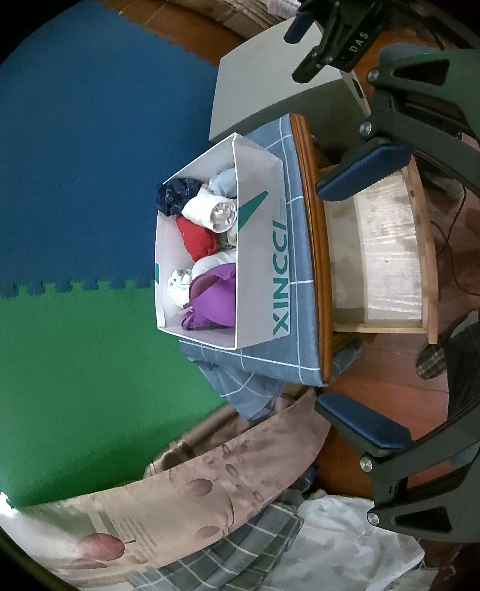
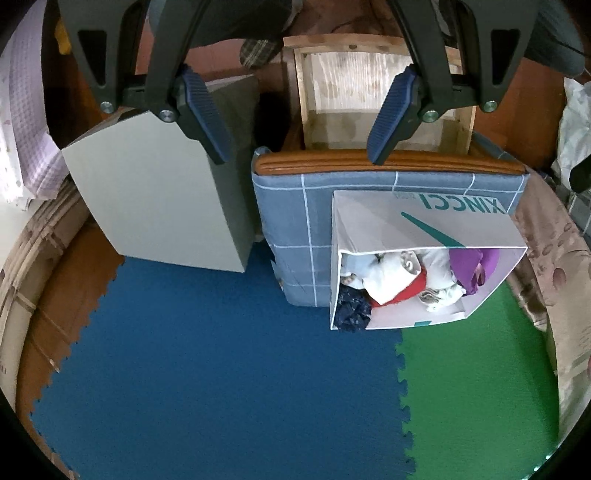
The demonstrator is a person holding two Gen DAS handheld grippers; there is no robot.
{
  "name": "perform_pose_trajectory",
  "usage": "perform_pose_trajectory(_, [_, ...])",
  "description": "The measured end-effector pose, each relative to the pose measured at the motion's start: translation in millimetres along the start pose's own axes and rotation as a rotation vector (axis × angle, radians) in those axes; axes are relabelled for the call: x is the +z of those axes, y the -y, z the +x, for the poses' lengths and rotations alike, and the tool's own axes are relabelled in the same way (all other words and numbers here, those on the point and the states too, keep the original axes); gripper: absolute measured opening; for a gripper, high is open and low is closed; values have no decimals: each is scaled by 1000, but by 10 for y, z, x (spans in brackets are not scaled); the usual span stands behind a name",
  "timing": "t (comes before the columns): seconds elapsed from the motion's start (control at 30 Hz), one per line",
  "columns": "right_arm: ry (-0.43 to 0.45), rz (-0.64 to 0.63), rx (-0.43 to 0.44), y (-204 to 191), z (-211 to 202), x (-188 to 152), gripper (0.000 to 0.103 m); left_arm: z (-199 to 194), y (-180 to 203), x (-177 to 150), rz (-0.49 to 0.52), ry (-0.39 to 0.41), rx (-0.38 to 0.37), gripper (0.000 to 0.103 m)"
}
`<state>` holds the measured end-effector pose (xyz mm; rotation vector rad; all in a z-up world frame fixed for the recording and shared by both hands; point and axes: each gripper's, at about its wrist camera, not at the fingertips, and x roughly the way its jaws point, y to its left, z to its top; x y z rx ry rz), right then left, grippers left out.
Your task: Take underwear out of drawer
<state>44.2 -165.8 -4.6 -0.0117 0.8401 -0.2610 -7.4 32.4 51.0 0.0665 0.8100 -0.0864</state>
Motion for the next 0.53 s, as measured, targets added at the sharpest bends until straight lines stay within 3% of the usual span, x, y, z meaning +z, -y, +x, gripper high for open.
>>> perform_pose_trajectory(0.53, [16, -38, 9, -92, -67, 11, 79, -25, 41, 2, 9, 4, -6, 103])
